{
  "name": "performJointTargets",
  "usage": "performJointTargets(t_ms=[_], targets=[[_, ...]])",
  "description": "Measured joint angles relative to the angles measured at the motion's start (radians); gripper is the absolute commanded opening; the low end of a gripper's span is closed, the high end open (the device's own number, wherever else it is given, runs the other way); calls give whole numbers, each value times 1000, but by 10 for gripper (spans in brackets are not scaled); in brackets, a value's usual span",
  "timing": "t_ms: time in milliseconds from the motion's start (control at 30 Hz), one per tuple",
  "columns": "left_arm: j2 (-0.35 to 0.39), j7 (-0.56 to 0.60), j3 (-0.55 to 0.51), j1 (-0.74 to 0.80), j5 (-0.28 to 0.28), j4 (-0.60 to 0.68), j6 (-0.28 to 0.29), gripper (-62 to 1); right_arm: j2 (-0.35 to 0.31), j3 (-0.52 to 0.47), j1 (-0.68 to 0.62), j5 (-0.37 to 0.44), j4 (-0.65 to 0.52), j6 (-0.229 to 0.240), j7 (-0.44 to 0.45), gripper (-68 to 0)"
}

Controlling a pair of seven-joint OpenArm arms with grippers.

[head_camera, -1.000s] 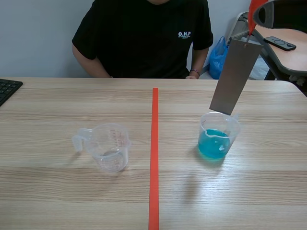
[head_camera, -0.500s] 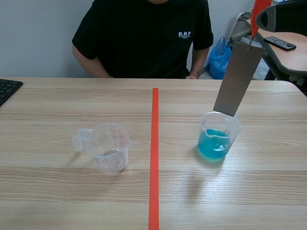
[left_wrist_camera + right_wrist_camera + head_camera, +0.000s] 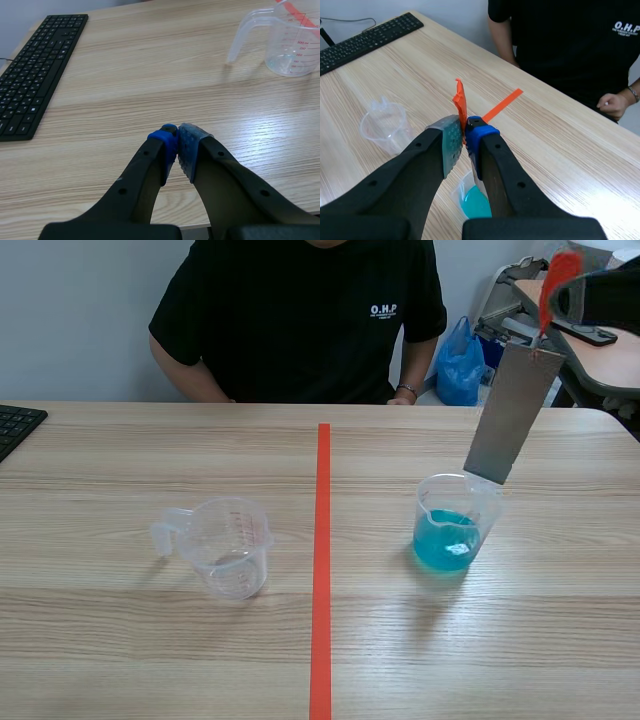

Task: Do the redox reaction experiment.
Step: 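Lower the plate into the blue solution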

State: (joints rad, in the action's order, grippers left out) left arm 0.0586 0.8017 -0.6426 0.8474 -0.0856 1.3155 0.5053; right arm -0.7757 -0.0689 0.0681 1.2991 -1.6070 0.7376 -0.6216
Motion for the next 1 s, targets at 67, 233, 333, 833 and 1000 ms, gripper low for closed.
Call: performJointTargets(t_ms=[67,233,333,833,1000], targets=[[0,0,0,0,0,0,0,-569,0,17,0,-20,8,0,17,-660],[3,5,0,0,8,0,0,-568,31,25,0,-93,13,0,62,-660],[3,35,0,0,7,0,0,-568,46,52,0,-132,18,0,82,-660],[3,76,0,0,7,0,0,-567,148,151,0,-374,147,0,241,-660],[3,76,0,0,7,0,0,-567,181,178,0,-460,202,0,302,-660]])
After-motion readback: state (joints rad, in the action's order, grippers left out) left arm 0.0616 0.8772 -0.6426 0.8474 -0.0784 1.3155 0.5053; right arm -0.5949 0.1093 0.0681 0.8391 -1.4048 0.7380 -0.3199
